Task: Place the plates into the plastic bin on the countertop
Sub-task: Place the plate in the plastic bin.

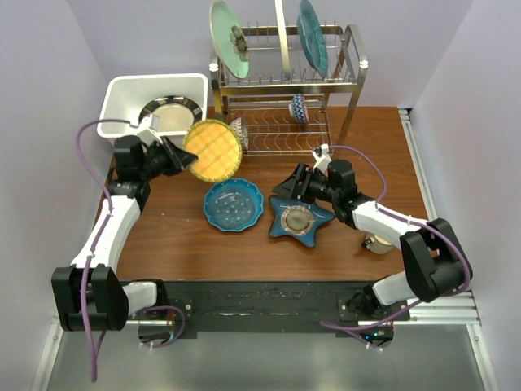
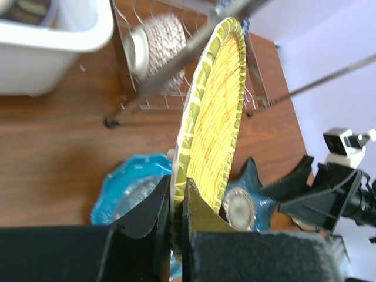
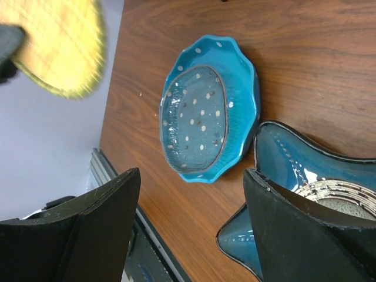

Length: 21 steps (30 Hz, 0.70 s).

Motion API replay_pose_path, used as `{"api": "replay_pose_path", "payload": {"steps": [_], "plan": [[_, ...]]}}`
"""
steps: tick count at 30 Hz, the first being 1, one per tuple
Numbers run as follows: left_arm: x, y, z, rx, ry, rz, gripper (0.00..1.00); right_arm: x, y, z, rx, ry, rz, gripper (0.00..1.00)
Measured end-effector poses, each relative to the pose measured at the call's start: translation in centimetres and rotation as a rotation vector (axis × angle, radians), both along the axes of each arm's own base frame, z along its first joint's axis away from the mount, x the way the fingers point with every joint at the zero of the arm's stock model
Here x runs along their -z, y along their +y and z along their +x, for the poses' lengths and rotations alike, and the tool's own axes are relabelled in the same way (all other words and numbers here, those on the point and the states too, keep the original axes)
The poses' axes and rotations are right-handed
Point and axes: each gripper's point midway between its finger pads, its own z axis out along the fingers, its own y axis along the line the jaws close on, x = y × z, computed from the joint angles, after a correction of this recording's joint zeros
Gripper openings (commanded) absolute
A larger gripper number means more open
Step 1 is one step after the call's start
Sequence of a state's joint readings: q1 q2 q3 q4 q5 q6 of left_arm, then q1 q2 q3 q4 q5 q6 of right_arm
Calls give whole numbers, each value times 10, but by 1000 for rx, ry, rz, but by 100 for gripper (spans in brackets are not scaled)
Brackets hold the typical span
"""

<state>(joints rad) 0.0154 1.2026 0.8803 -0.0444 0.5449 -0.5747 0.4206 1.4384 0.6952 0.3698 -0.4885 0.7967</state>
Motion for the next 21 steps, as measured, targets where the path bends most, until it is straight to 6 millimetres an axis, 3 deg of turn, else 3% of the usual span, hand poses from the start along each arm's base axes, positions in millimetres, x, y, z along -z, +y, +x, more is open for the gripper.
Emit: {"api": "replay_pose_path", "payload": {"steps": [6,21], "plan": [[-33,17,18,-37,-39,36,0,3,-1,-1,-2,5,-10,75],[-47,34,21,-58,40,76,0,8,-6,-1,0,5,-28,76]]}}
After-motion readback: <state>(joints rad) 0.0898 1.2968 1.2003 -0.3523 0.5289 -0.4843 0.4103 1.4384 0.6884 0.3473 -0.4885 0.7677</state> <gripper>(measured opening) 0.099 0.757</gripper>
